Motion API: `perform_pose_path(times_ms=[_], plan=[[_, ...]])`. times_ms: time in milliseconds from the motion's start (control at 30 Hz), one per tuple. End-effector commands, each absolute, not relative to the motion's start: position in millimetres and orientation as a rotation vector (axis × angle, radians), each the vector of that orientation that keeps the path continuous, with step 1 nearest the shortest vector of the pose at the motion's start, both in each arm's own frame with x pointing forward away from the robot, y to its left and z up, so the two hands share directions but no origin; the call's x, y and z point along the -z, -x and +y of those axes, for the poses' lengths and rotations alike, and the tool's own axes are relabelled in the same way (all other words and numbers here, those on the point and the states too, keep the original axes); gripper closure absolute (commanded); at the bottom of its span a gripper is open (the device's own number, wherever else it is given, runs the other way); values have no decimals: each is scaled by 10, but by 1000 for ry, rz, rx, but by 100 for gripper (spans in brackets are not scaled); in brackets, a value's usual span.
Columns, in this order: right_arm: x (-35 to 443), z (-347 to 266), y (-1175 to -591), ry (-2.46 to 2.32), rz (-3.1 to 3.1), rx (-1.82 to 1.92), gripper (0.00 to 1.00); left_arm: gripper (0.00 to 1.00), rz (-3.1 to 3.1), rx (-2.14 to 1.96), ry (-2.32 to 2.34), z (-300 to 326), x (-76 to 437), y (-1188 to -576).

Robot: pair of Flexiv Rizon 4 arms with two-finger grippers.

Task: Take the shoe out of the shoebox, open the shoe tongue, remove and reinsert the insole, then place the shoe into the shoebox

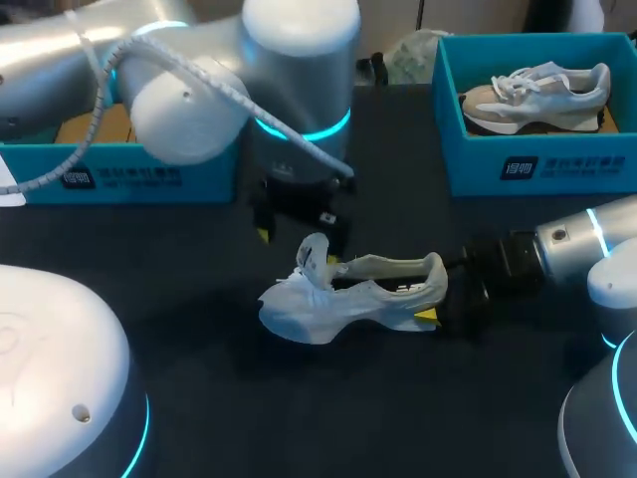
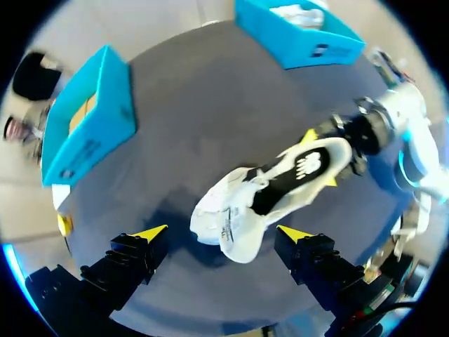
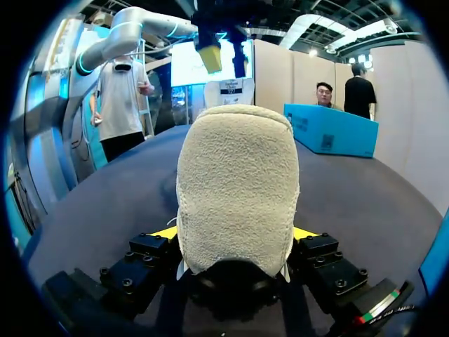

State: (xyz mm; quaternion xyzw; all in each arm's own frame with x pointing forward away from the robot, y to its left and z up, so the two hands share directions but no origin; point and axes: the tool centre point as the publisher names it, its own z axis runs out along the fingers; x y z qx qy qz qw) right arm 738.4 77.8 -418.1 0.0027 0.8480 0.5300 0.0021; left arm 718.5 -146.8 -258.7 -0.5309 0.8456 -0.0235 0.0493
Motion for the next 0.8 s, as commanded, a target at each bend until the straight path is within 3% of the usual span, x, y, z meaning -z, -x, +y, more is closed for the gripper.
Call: perform_pose_path(times_ms=[33,333,400,433,800], plan=[[4201,802,-7379,-9,2665,-1658,100,0,2985,233,834,-1470,2322,-7243],[4201,802,-7379,-9,2665,-1658,100,0,3060,214,204,-1814,2197,-7251],[4201,802,-7379,-9,2665,-1658,100,63,3065,224,102,-1878,2213,-7239],[4201,802,-7379,-9,2665,-1658,100,100,3080,232,39,-1902,2217,-7231],[4201,802,-7379,-9,2665,-1658,100,100,3074,250,-150,-2004,2281,-7183]])
